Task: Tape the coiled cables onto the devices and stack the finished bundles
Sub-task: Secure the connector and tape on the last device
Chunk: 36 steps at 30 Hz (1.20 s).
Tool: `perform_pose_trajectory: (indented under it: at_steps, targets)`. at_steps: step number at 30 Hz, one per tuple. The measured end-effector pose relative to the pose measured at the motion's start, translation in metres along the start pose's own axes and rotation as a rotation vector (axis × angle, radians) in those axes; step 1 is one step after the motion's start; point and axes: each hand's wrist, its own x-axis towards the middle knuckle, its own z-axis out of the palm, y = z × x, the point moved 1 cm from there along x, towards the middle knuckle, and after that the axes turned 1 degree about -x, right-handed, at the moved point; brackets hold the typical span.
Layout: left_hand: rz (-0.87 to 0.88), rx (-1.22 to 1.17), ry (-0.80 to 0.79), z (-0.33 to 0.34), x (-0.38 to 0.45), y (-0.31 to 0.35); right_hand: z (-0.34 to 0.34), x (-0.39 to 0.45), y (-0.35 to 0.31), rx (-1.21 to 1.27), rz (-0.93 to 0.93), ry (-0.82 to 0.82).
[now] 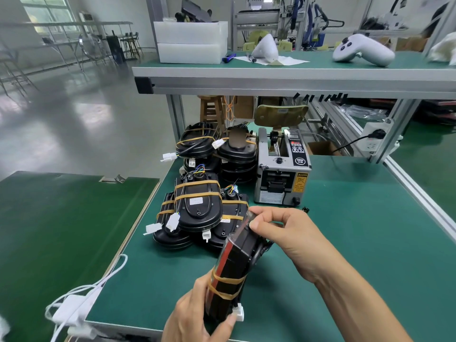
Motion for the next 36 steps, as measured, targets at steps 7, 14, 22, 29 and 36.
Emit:
perform_pose_trajectory:
  at_steps: [7,14,22,29,36]
  targets:
    - [0.014,-0.006,-0.009,0.002,0.001,-0.006,0.000,0.003,0.002,-0.028,0.003,0.004]
    - [0.015,-0.003,-0.015,0.004,0.002,-0.012,-0.002,0.005,0.003,-0.033,0.004,0.001]
    - [0.056,-0.012,-0.004,0.003,0.002,-0.011,-0.005,0.008,0.005,0.023,0.072,-0.006]
    - [0.059,0.001,-0.008,0.005,0.001,-0.012,0.000,0.007,0.013,0.117,0.105,-0.008]
    - [0.052,-0.001,-0.016,0.005,0.001,-0.013,0.004,0.007,0.019,0.158,0.087,0.071]
